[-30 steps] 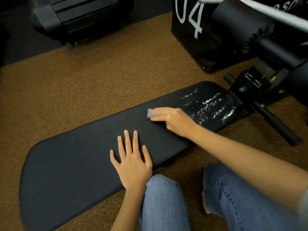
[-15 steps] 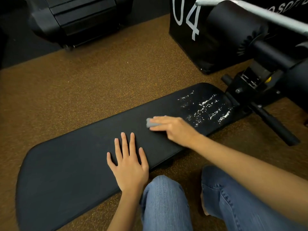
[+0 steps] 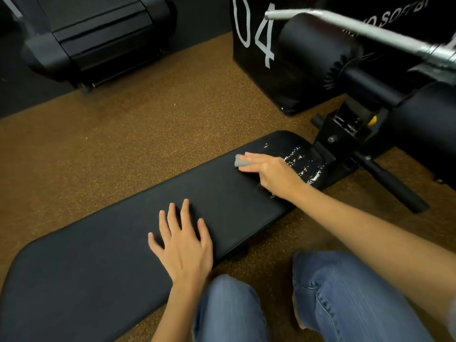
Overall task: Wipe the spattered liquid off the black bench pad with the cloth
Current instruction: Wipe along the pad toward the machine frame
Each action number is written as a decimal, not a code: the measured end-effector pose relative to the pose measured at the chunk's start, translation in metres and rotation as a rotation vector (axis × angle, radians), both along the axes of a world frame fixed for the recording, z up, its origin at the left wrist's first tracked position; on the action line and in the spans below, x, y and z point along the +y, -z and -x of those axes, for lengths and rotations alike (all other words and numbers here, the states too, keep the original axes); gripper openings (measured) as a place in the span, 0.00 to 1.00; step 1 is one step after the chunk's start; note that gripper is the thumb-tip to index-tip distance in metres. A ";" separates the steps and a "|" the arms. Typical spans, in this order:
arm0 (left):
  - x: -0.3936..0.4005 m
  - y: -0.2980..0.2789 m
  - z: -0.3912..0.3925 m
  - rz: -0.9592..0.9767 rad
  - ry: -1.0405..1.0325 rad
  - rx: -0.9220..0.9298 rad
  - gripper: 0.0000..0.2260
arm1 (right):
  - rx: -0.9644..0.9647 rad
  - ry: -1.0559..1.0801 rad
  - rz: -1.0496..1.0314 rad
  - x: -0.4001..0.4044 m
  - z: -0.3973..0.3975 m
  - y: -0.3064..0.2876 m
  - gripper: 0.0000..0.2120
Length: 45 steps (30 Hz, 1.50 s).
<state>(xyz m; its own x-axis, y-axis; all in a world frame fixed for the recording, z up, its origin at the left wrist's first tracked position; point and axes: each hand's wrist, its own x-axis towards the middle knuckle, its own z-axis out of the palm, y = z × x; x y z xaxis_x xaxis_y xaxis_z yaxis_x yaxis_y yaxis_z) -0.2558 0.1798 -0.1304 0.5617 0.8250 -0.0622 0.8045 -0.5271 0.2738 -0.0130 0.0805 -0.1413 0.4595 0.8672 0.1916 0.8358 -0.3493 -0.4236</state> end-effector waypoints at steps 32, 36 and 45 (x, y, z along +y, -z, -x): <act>-0.048 0.019 -0.062 0.013 0.135 -0.001 0.26 | 0.049 0.337 -0.075 0.004 -0.049 -0.004 0.26; -0.049 0.020 -0.064 -0.003 0.122 0.002 0.27 | 0.074 0.112 -0.100 0.014 0.018 0.006 0.28; -0.049 0.020 -0.063 0.004 0.125 0.000 0.24 | 0.020 0.280 -0.036 -0.035 -0.014 -0.004 0.28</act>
<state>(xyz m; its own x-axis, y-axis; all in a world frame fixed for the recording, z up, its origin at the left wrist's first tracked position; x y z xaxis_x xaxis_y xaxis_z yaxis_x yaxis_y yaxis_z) -0.1926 0.1311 -0.1500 0.6599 0.7485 -0.0653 0.7327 -0.6218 0.2766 0.0008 0.0454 -0.1369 0.6839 0.6991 0.2088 0.7006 -0.5495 -0.4552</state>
